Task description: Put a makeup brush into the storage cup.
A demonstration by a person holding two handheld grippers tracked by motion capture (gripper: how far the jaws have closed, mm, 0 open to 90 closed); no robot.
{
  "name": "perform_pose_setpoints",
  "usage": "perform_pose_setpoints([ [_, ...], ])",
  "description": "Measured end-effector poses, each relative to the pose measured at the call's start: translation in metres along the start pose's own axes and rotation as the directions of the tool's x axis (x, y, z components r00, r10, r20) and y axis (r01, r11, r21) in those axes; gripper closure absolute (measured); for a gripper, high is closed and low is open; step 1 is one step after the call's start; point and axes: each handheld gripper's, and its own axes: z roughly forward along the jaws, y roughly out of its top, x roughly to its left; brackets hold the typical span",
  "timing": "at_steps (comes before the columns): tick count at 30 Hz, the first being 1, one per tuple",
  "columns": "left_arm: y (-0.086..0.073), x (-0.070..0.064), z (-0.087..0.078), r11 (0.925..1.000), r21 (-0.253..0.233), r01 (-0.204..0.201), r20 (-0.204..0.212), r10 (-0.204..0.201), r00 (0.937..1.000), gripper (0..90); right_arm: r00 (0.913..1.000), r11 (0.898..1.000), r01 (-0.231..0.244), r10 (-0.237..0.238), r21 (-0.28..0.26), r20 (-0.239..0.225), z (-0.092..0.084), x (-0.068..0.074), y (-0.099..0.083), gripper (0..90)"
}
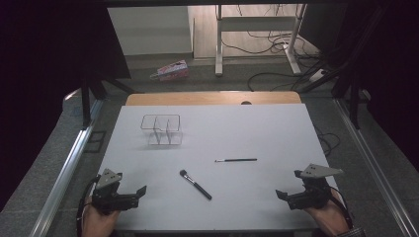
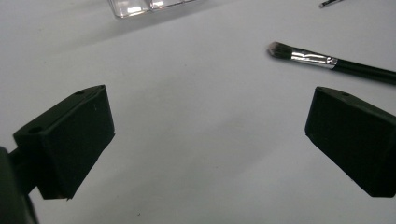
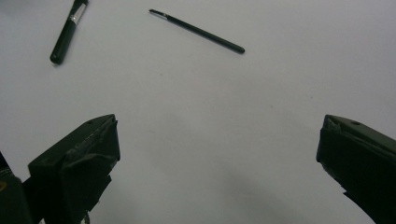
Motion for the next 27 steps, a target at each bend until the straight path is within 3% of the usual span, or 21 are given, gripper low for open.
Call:
perform_pose_setpoints([
  [4,-0.0007,-0.0014,0.001,0.9996,-0.003,-0.029,-0.007,0.029,0.9996,2.0,0.9997,1.0,0.007,-0.007,0.008,0.022,0.0003,-0.0009,0.0002,0.0],
  [8,-0.0008,0.0001,0.0009,0.9999,0.0,-0.015,0.001,0.015,0.9999,2.0,0.9989,0.999,0.017,-0.019,0.04,0.044,0.0034,0.0002,0.0,0.0],
  [18,0.002,-0.0013,0.005,0.9991,0.035,-0.024,-0.01,0.024,0.9997,1.2,0.999,0.998,0.009,-0.011,0.059,0.043,0.0036,0.0016,-0.0016,0.0],
  [27,0.0021,-0.0026,0.0049,0.9984,0.049,-0.029,-0.026,0.03,0.9992,1.3,0.9987,0.996,0.034,-0.037,0.079,0.036,0.0074,0.0042,-0.001,0.4],
])
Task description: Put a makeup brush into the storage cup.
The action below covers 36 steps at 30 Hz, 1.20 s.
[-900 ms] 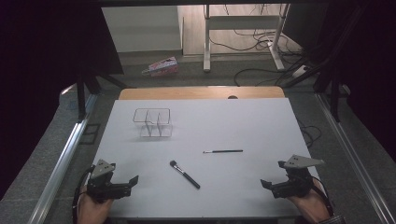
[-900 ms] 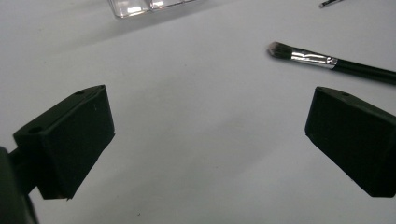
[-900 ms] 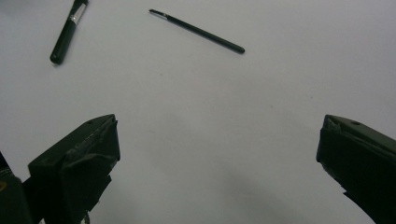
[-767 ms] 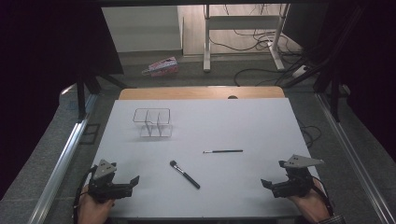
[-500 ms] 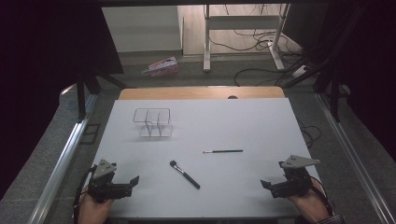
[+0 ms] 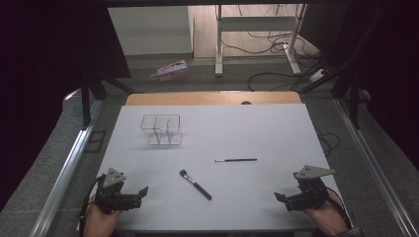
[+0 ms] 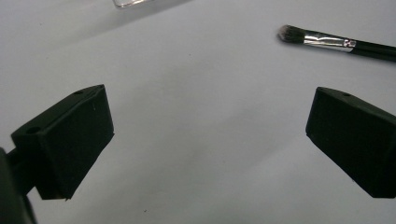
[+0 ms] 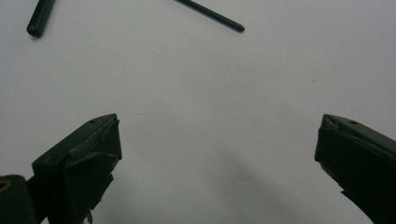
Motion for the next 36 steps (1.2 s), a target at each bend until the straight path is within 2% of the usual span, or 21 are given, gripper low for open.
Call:
perform_pose_setpoints([
  [3,0.0,-0.002,0.001,0.9998,0.01,-0.019,-0.006,0.019,0.9998,1.3,1.0,1.0,-0.005,0.005,0.0,0.0,0.0,-0.001,0.0,0.4],
  [9,0.005,-0.005,0.0,0.9997,0.001,-0.023,-0.006,0.023,0.9997,1.6,1.0,1.0,-0.008,0.008,0.005,0.001,0.001,-0.001,0.0,0.4],
  [11,0.01,-0.008,0.0,0.9987,0.003,-0.05,-0.006,0.05,0.9987,1.8,0.9999,1.0,-0.01,0.01,0.007,-0.001,0.001,-0.001,0.0,0.5],
  [12,0.01,-0.008,0.0,0.9987,0.003,-0.05,-0.006,0.05,0.9987,1.8,0.9999,1.0,-0.01,0.01,0.007,-0.001,0.001,-0.001,0.0,0.5],
  [15,0.017,-0.012,0.003,0.9979,0.026,-0.058,0.013,0.058,0.9982,1.7,0.9999,1.0,-0.013,0.013,0.005,0.0,0.001,-0.001,0.001,0.6],
  [19,0.022,-0.015,0.006,0.9954,0.058,-0.076,0.018,0.075,0.997,1.4,0.9999,1.0,-0.011,0.011,0.008,-0.001,0.002,-0.001,0.001,0.7],
  [22,0.023,-0.016,0.007,0.9961,0.059,-0.066,0.04,0.064,0.9972,1.2,1.0,1.0,-0.009,0.009,0.012,-0.001,0.003,-0.002,0.001,0.7],
  [25,0.025,-0.017,0.008,0.9951,0.07,-0.07,0.039,0.068,0.9969,1.4,0.9997,1.0,-0.023,0.022,0.018,0.011,0.003,-0.002,0.0,0.7],
  [28,0.029,-0.018,0.009,0.9913,0.091,-0.095,0.043,0.091,0.9949,1.3,0.9994,0.999,-0.034,0.034,0.014,0.012,0.003,-0.004,0.0,0.7],
  [33,0.04,-0.02,0.013,0.9807,0.123,-0.152,0.058,0.146,0.9876,1.2,0.9992,0.999,-0.037,0.037,0.022,0.013,0.003,-0.003,0.001,0.7],
  [34,0.04,-0.02,0.013,0.9807,0.123,-0.152,0.058,0.146,0.9876,1.2,0.9992,0.999,-0.037,0.037,0.022,0.013,0.003,-0.003,0.001,0.7],
  [36,0.046,-0.022,0.014,0.9759,0.128,-0.177,0.073,0.168,0.983,1.2,0.999,0.999,-0.042,0.042,0.024,0.015,0.003,-0.004,0.0,0.7],
])
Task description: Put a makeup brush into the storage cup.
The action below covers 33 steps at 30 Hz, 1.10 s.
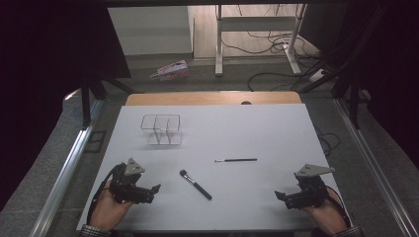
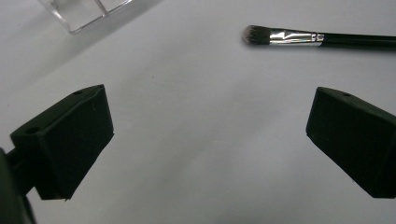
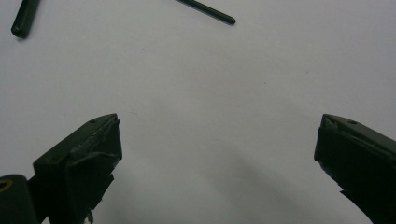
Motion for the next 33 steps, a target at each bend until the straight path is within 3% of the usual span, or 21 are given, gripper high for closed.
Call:
perform_pose_setpoints([
  [2,0.003,0.0,0.0,0.9999,-0.006,-0.009,0.033,0.009,0.9994,1.1,1.0,1.0,-0.006,0.006,0.0,0.005,0.0,0.0,0.0,0.7],
  [7,0.013,-0.002,0.003,0.9995,0.006,-0.03,0.062,0.029,0.9976,1.3,0.9999,1.0,-0.015,0.015,-0.004,0.004,-0.001,-0.001,0.0,0.7],
  [12,0.022,-0.005,0.006,0.9959,0.035,-0.084,0.066,0.081,0.9945,1.9,0.9998,1.0,-0.018,0.019,-0.002,0.003,-0.001,-0.001,0.0,0.7],
  [18,0.03,-0.007,0.008,0.988,0.057,-0.143,0.079,0.139,0.9872,4.8,0.9996,1.0,-0.024,0.024,0.0,0.012,-0.001,-0.002,0.0,0.7],
  [19,0.033,-0.008,0.009,0.9843,0.063,-0.165,0.091,0.159,0.9832,4.9,0.9996,1.0,-0.026,0.026,-0.001,0.013,-0.001,-0.002,0.0,0.7],
  [28,0.048,-0.015,0.014,0.9757,0.068,-0.208,0.115,0.2,0.973,4.5,0.9997,1.0,-0.022,0.021,0.007,0.011,0.001,-0.001,0.0,0.7],
  [32,0.056,-0.02,0.02,0.965,0.091,-0.246,0.134,0.233,0.9633,3.6,0.9996,1.0,-0.026,0.026,0.004,0.01,0.0,-0.001,0.0,0.7],
  [33,0.056,-0.02,0.02,0.965,0.091,-0.246,0.134,0.233,0.9633,3.3,0.9996,1.0,-0.026,0.026,0.004,0.009,0.0,-0.001,0.0,0.7],
])
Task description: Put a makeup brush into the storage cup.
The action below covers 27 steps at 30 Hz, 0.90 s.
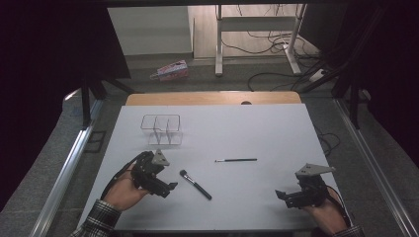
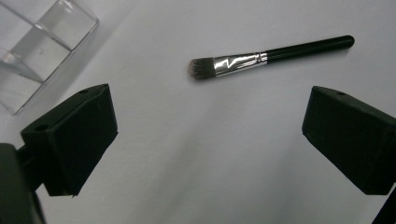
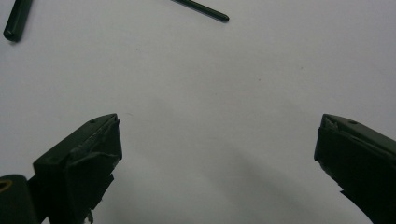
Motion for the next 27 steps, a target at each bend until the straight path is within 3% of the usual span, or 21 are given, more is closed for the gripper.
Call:
perform_pose_setpoints([
  [10,0.022,-0.006,0.012,0.9968,0.06,-0.054,0.046,0.051,0.9976,1.7,1.0,1.0,-0.002,0.002,0.001,-0.001,0.0,0.0,0.0,0.7],
  [27,0.054,-0.022,0.029,0.9856,0.07,-0.154,0.092,0.147,0.9848,1.8,1.0,1.0,-0.002,0.002,0.011,-0.006,0.001,0.0,-0.001,0.7],
])
